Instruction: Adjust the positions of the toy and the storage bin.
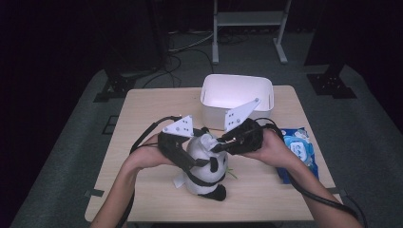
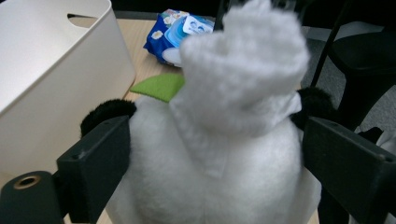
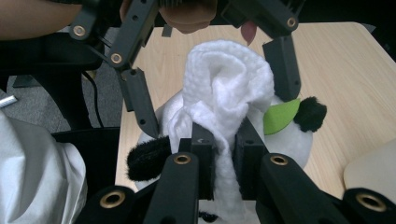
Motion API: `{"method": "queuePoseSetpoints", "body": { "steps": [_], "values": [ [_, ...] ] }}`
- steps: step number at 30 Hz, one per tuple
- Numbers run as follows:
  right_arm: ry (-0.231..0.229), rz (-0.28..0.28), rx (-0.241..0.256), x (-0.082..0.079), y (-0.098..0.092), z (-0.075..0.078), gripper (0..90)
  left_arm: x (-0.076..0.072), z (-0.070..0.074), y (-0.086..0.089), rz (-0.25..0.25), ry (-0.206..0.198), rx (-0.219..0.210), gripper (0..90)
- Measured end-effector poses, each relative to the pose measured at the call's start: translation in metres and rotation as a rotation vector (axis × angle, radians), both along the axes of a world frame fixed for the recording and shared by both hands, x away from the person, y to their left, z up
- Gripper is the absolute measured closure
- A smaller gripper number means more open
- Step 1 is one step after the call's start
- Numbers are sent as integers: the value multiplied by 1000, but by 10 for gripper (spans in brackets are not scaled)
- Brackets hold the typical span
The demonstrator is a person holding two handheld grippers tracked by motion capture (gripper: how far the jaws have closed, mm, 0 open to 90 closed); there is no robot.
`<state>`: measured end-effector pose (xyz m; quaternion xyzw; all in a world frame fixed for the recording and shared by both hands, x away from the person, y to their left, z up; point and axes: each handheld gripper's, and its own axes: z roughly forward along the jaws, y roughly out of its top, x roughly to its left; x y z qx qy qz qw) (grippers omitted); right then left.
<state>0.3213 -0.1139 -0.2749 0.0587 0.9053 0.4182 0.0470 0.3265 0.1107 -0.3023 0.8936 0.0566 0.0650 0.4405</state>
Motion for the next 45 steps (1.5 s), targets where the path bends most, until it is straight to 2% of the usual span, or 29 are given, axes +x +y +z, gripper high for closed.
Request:
{"method": "queuePoseSetpoints", "body": {
  "steps": [8, 14, 19, 23, 26, 30, 34, 38, 41, 45],
  "values": [
    [5, -41, 13, 4, -19, -5, 806, 2, 0, 4, 11, 17, 9, 121],
    [46, -95, 19, 12, -35, -20, 807, 2, 1, 12, 23, 19, 12, 120],
    [86, -97, -3, 19, -32, -38, 807, -3, 5, 21, 24, 9, 18, 110],
    [99, -88, -18, 20, -25, -46, 807, -7, 5, 33, 28, 5, 31, 112],
    [111, -92, -17, 21, -25, -50, 807, -8, 0, 44, 42, 19, 49, 112],
    [123, -98, -29, 23, -27, -57, 807, -6, -16, 54, 79, 49, 75, 122],
    [142, -118, -46, 27, -30, -66, 807, -4, -31, 57, 90, 83, 92, 131],
    [163, -123, -54, 33, -31, -77, 806, 1, -41, 54, 93, 107, 84, 134],
    [186, -115, -27, 34, -32, -80, 809, 3, -44, 50, 79, 104, 69, 134],
    [210, -101, -1, 34, -35, -83, 818, 1, -43, 42, 46, 76, 58, 140]
  ]
}}
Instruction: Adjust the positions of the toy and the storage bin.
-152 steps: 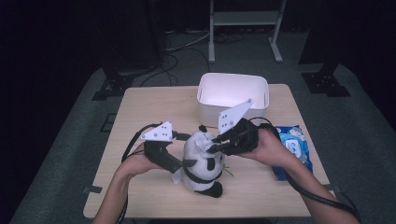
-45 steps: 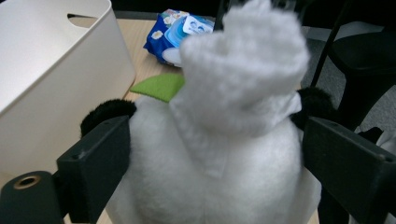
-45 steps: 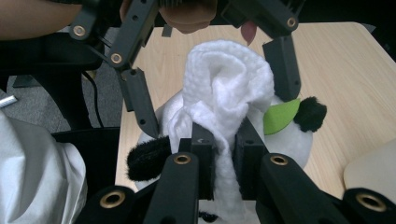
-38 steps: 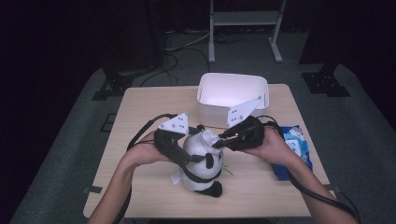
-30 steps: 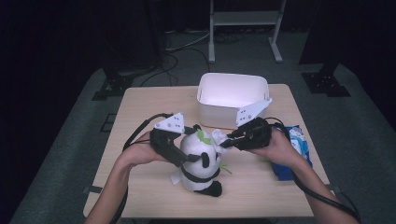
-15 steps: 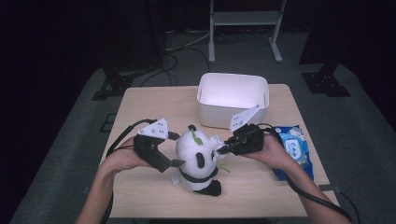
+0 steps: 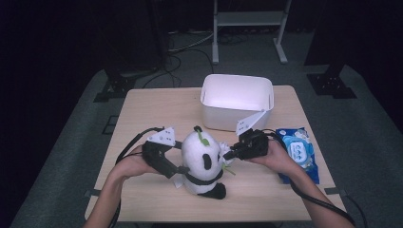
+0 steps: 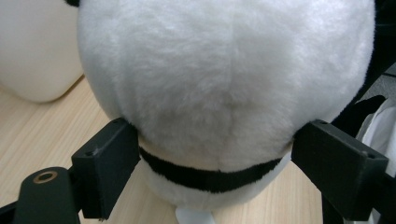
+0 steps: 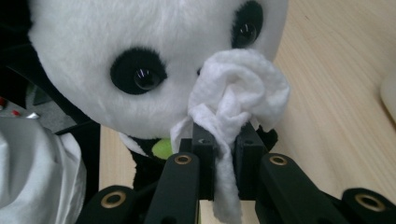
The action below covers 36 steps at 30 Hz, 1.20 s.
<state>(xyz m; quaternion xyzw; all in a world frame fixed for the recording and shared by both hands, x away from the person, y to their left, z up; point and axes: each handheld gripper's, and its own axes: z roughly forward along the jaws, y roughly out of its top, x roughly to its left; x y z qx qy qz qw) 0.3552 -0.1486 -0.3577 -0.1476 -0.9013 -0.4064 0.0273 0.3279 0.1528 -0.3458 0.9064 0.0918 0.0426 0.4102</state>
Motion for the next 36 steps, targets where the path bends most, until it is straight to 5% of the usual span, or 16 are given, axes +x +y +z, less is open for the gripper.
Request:
{"method": "queuePoseSetpoints", "body": {
  "steps": [10, 15, 21, 23, 30, 36],
  "values": [
    [16, -25, 86, -5, -31, 4, 826, 5, 2, -29, -52, -41, -2, 148],
    [-16, -57, 58, -14, -47, 15, 827, 10, -4, -47, -75, -26, -13, 148],
    [-45, -72, 64, -20, -59, 26, 826, 15, -20, -62, -90, -4, 38, 148],
    [-55, -81, 24, -20, -55, 24, 825, 17, -25, -59, -83, 16, 34, 147],
    [-45, -87, 36, -10, -41, 21, 826, 14, -16, -31, -39, 4, 46, 147],
    [-44, -64, 13, -6, -20, 19, 824, 4, 11, 0, -6, -28, -50, 146]
  ]
}}
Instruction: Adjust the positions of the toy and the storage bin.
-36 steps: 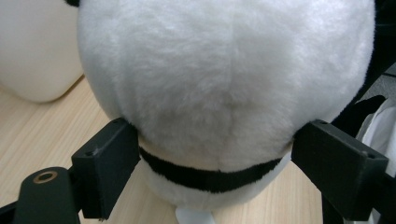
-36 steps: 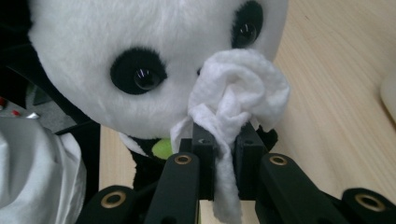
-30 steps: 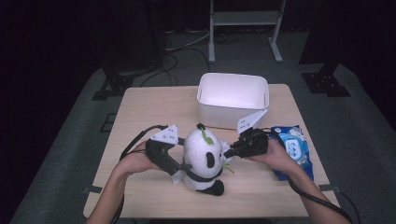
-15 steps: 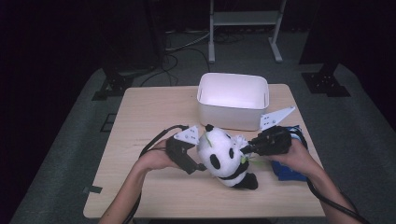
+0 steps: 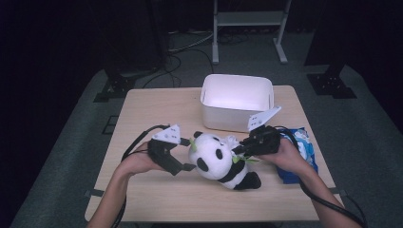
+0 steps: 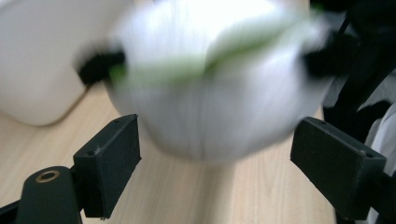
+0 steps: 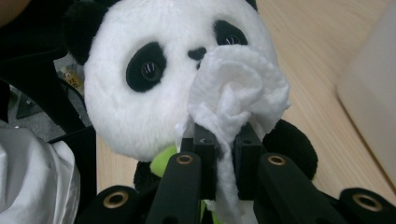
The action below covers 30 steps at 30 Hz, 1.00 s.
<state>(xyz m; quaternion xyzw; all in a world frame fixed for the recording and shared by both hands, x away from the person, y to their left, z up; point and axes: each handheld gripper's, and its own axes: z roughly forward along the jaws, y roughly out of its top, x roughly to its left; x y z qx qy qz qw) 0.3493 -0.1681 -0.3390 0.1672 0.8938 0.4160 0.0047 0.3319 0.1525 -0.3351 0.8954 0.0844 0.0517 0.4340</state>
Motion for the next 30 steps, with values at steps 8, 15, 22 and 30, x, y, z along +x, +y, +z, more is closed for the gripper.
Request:
{"method": "queuePoseSetpoints", "body": {
  "steps": [8, 15, 22, 30],
  "values": [
    [-5, 71, -85, -1, 40, -17, 822, 1, -11, -5, -12, 47, 70, 145],
    [-24, 90, -105, -7, 45, -14, 817, 1, -26, -6, -12, 76, 121, 145],
    [-11, 60, -123, -11, 28, -22, 814, 4, -37, -6, 3, 98, 148, 145],
    [11, 36, -131, -15, 12, -36, 812, 1, -30, -32, -64, 93, 176, 145]
  ]
}}
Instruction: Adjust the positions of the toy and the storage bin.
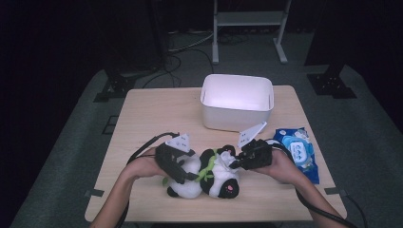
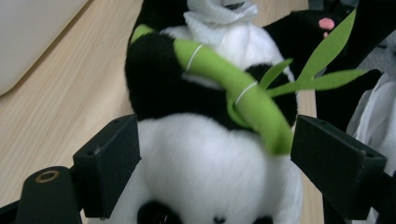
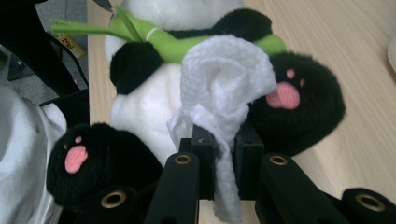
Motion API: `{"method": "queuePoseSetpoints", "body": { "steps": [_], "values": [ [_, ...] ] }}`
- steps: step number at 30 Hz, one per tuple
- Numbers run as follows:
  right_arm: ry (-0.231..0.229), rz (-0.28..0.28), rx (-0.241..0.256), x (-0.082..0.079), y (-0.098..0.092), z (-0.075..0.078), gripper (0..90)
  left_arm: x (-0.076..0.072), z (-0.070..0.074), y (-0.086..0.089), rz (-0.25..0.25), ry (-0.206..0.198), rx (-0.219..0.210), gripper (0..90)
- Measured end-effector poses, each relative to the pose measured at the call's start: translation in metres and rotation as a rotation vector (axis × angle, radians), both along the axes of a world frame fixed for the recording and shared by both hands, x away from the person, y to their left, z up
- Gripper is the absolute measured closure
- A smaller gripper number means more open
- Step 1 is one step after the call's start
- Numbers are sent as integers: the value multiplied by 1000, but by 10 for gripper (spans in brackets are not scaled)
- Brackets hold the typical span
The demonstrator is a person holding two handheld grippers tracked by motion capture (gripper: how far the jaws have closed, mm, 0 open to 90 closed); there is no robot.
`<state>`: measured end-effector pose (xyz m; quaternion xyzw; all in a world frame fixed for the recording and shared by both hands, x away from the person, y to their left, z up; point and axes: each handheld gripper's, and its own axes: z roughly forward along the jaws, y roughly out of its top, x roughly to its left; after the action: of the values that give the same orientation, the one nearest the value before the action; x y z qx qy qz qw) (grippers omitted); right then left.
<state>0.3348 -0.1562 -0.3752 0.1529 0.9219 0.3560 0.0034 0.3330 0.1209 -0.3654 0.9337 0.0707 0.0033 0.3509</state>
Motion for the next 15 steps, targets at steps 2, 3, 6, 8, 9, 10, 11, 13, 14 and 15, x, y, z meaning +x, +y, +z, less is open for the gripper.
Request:
{"method": "queuePoseSetpoints", "body": {
  "steps": [2, 3, 6, 8, 9, 10, 11, 13, 14, 15],
  "values": [
    [9, -6, 8, -1, -3, -3, 811, 0, 1, -7, -13, -2, 11, 144],
    [14, -9, 12, -1, -4, -5, 811, 0, 1, -11, -21, -3, 20, 144],
    [24, -15, 27, -2, -8, -10, 809, 1, 1, -19, -28, -1, 33, 143],
    [33, -18, 38, -2, -11, -13, 809, 2, -1, -24, -38, 0, 48, 143],
    [36, -21, 42, -2, -12, -14, 808, 2, -2, -26, -41, 2, 53, 143],
    [34, -20, 46, -3, -14, -16, 806, 2, -3, -28, -46, 3, 62, 143],
    [42, -29, 51, -4, -15, -17, 806, 2, -5, -29, -50, 5, 69, 143],
    [48, -37, 54, -4, -19, -21, 806, 3, -7, -31, -49, -1, 81, 143],
    [50, -42, 56, -4, -21, -23, 806, 2, -8, -31, -47, -2, 86, 143],
    [54, -45, 57, -4, -23, -25, 806, 2, -8, -31, -49, -3, 91, 143]
  ]
}}
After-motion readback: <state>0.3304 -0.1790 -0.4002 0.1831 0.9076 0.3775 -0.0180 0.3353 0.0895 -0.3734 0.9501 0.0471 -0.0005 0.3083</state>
